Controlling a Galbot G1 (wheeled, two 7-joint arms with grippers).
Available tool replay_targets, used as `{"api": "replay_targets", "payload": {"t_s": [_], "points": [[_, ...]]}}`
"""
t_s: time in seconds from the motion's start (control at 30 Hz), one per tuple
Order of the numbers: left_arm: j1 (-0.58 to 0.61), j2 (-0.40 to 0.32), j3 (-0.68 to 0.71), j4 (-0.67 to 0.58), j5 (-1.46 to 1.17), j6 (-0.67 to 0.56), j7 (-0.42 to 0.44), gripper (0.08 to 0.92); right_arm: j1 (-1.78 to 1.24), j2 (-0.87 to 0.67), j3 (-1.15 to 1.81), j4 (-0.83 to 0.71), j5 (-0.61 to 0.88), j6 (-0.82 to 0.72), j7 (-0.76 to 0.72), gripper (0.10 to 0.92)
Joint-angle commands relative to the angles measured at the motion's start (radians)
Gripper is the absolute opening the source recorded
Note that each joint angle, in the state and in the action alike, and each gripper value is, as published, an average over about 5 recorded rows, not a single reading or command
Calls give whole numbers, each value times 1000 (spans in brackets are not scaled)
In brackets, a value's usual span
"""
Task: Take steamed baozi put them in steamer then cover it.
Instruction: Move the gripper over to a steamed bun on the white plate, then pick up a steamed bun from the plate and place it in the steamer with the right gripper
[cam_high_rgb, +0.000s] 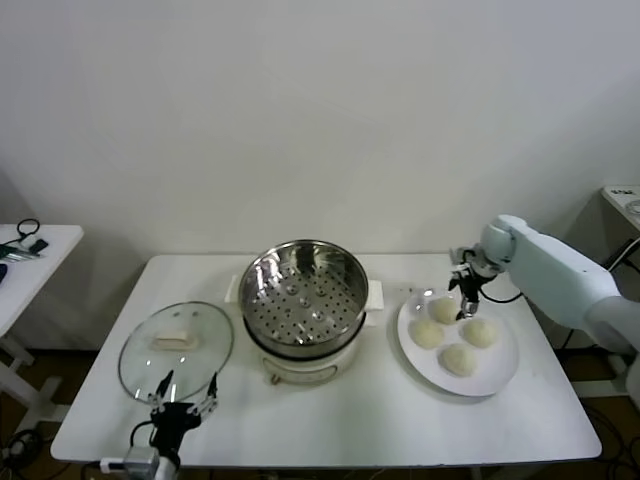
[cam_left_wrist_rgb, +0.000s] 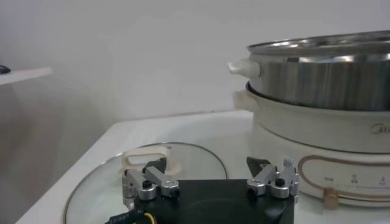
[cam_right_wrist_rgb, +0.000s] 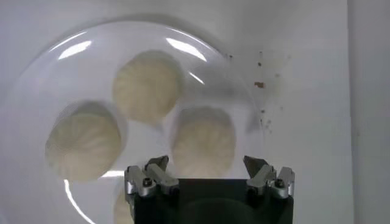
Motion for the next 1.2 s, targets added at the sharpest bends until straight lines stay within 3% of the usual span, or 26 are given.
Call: {"api": "replay_targets", "payload": {"t_s": [0.03,0.33,0.57,0.77,0.9,1.07,1.2], "points": [[2,-2,1,2,-1,-1,-1,823,-26,55,47,-78,-55,11,5,805],[7,-4,3,-3,0,1,-4,823,-13,42,32,-47,-50,11,-8,663],[13,-6,7,-6,2,0,-6,823,158,-9,-122,100,85,42,-24,628],[16,-4,14,-17,4,1,-5,823,537,3,-456,278,307,213,-58,628],[16,-3,21,-24,6,2,-5,823,730,80,-568,390,376,353,-70,628],[20,-3,24,-33,7,3,-5,823,810,197,-595,549,339,499,-54,629],[21,-5,24,-42,7,7,-5,823,766,297,-563,572,226,605,-30,632]]}}
